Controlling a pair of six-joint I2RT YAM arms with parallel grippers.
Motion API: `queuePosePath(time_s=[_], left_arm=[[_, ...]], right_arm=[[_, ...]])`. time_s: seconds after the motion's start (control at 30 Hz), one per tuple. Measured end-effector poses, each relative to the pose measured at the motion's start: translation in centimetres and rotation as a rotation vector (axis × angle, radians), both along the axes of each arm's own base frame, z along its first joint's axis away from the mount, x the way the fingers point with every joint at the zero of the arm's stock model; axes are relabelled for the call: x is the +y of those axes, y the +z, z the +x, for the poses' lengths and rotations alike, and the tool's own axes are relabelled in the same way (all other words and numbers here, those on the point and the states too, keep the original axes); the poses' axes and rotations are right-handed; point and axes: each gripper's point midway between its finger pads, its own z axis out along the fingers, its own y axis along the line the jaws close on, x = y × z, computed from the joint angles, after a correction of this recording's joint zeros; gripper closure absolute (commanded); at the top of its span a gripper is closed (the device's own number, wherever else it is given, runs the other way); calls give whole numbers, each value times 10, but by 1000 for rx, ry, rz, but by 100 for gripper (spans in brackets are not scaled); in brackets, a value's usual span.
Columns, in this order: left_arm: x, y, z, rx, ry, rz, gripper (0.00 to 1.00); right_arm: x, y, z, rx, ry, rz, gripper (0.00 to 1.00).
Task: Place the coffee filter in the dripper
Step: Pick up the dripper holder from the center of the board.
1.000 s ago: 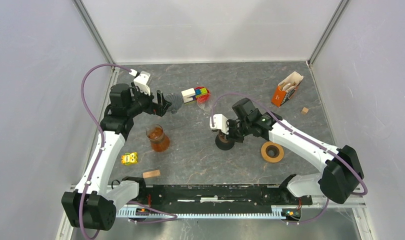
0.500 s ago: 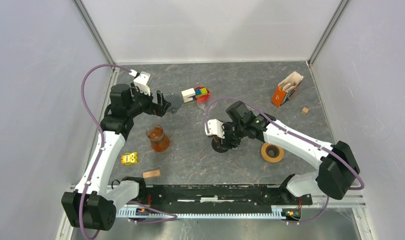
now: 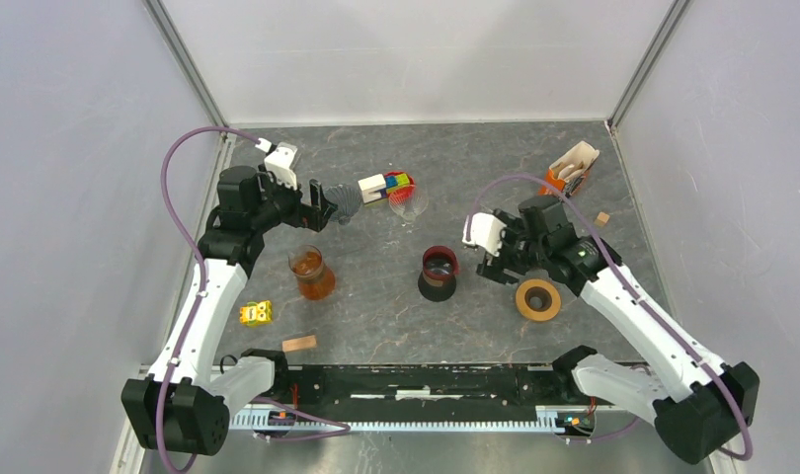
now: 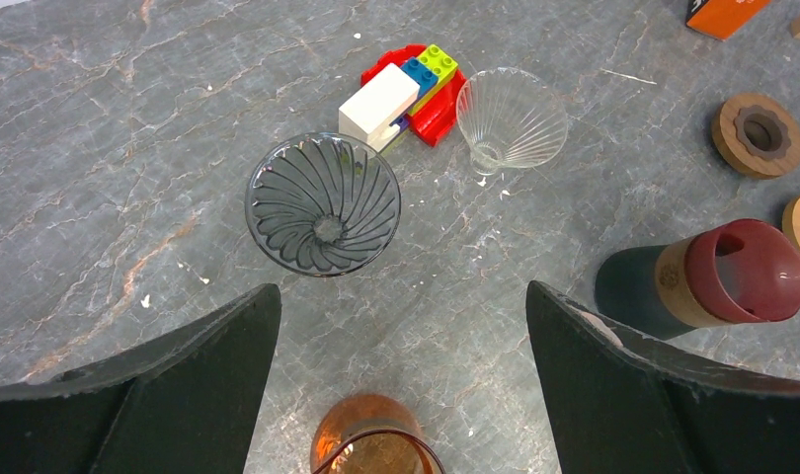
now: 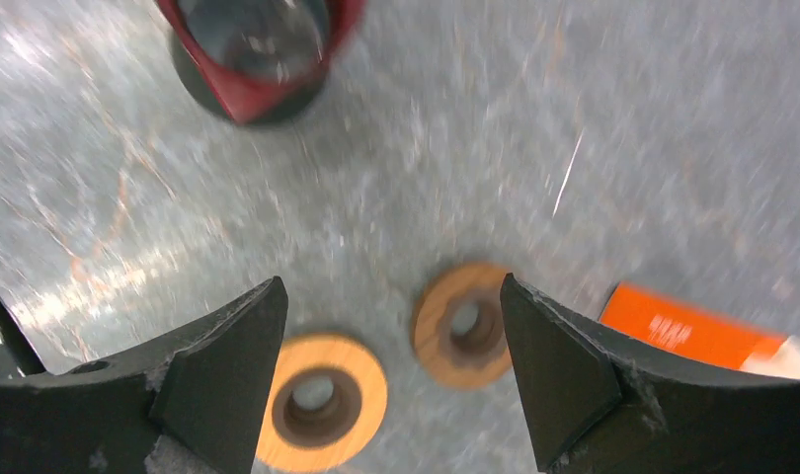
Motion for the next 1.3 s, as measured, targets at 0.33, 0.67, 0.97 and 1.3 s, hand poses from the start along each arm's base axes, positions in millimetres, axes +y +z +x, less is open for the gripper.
queuePosePath(time_s=[0.33,0.67,0.97,1.3], left_arm=[[-2,6,3,-27,-5,-12,0],[-5,9,3,-33,-18,-27,0],[-7,13,3,-48,-27,-32,0],[-7,13,4,-51,-27,-33,0]], right_arm=[[-115,-94,-9,260,-331,-195,19],[-159,-126,-17,399,-414,-237,21],[-161,-150,-26,513,-406,-187,28],[-151,-154,-26,565,-394,-130,75]])
